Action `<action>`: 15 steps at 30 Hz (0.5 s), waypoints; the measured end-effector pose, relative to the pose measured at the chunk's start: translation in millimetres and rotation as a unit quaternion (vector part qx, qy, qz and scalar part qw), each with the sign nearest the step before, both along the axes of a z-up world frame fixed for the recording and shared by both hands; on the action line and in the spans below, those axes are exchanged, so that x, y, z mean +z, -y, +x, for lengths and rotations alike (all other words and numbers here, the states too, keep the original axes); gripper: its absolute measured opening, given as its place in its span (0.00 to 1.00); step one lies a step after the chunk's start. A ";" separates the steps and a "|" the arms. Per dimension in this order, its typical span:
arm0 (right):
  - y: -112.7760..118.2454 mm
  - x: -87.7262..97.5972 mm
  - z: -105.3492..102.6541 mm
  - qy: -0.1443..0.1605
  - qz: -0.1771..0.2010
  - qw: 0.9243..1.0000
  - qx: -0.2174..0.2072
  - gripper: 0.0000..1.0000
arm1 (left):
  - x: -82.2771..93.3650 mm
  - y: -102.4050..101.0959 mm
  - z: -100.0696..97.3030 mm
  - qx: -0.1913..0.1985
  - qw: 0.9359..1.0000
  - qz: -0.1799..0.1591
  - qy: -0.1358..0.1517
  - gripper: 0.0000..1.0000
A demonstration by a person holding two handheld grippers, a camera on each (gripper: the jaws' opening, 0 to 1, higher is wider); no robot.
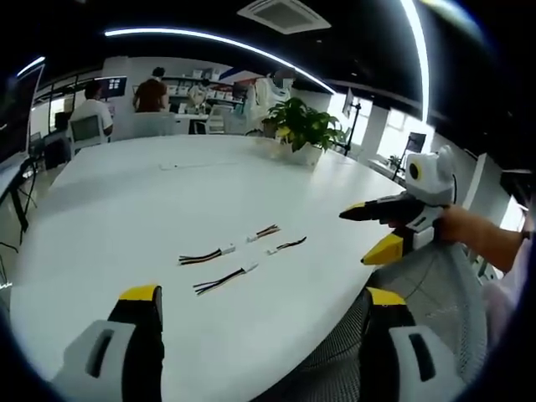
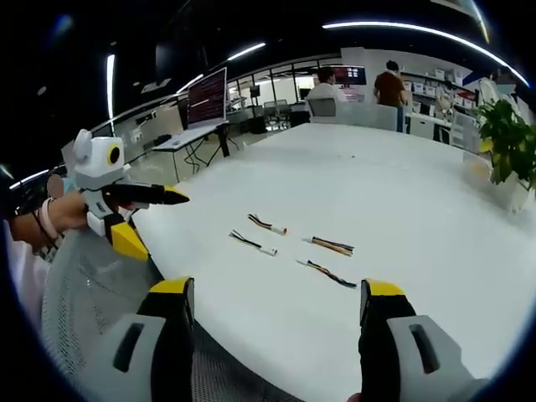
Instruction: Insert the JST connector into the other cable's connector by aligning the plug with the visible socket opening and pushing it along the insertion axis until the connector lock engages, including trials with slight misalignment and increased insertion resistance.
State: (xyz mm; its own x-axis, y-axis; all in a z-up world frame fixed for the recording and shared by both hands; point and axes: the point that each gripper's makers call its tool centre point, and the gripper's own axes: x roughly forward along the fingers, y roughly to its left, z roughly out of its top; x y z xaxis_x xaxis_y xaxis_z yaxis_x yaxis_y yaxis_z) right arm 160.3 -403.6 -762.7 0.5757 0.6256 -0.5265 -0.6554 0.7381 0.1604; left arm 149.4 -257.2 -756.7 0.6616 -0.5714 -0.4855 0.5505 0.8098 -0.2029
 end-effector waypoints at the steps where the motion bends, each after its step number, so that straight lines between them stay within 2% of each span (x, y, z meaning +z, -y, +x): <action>1: -0.7 1.1 0.4 0.000 0.005 1.000 -0.001 0.79 | 0.4 -0.2 0.4 0.001 1.000 -0.001 0.000 0.98; 10: -0.9 -1.1 0.8 -0.007 0.005 1.000 -0.001 0.80 | 1.8 -1.7 3.1 0.005 1.000 -0.008 0.002 0.98; 15: -1.8 -3.3 -0.5 -0.013 0.004 1.000 0.002 0.80 | 3.4 -4.3 5.9 0.014 1.000 -0.023 -0.002 0.98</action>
State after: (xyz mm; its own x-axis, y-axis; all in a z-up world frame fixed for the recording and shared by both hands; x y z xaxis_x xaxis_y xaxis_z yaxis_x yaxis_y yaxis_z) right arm 159.8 -401.8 -766.1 0.5591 0.6325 -0.5360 -0.6547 0.7335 0.1826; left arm 155.3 -252.9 -753.3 0.6756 -0.5749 -0.4616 0.5273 0.8144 -0.2425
